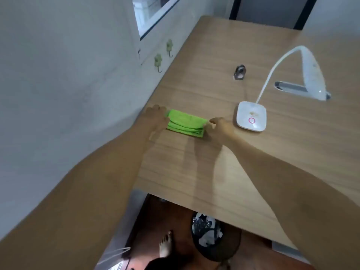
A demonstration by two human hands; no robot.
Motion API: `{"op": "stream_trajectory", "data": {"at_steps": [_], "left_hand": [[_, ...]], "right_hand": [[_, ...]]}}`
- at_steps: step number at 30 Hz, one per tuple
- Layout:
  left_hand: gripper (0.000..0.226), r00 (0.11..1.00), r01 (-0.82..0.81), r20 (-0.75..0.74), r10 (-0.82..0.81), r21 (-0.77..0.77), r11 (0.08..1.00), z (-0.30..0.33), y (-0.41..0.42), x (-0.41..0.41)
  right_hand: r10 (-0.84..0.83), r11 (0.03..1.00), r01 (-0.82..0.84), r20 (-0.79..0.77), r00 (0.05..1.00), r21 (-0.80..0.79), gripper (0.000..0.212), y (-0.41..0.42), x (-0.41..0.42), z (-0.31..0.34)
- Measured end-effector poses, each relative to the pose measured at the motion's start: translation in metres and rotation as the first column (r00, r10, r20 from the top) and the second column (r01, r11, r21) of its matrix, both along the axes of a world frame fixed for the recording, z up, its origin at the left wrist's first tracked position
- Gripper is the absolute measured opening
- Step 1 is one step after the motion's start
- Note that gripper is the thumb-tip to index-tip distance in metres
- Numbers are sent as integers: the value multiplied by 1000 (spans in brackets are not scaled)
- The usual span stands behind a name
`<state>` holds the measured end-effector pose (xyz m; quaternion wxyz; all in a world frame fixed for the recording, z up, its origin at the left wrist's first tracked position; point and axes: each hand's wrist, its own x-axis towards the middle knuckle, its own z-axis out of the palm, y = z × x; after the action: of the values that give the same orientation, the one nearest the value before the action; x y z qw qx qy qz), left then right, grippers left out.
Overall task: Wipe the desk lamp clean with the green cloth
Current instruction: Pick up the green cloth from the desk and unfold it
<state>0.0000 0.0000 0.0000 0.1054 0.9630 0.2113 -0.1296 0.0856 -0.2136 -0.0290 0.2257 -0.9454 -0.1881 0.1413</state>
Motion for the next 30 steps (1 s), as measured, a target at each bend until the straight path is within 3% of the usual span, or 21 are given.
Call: {"op": "stream_trajectory", "data": {"at_steps": [5, 10, 16, 20, 23, 25, 30], "left_hand": [[65, 997, 67, -24, -69, -66, 996, 0, -7, 19], [77, 990, 111, -72, -118, -97, 989, -5, -13, 29], [66, 995, 61, -76, -63, -31, 998, 4, -17, 31], [59, 995, 71, -60, -74, -42, 997, 14, -18, 29], [33, 995, 59, -72, -70, -147, 987, 28, -21, 25], [17, 992, 69, -91, -92, -233, 970, 40, -27, 22], [28, 996, -1, -77, -36, -434, 901, 55, -52, 19]], "right_hand": [[86, 976, -89, -26, 996, -200, 57, 10, 5, -3], [138, 967, -137, -11, 990, -214, 62, 9, 11, -5], [53, 996, -56, -58, 997, -62, 68, 9, 11, -3], [12, 998, 0, -204, 979, 55, 32, 2, 5, 10], [-32, 979, 93, -312, 950, 182, 15, -9, 0, 14], [-59, 948, 177, -400, 915, 265, 16, -21, -2, 19], [-106, 827, 407, -603, 790, 388, 19, -59, -7, 42]]}}
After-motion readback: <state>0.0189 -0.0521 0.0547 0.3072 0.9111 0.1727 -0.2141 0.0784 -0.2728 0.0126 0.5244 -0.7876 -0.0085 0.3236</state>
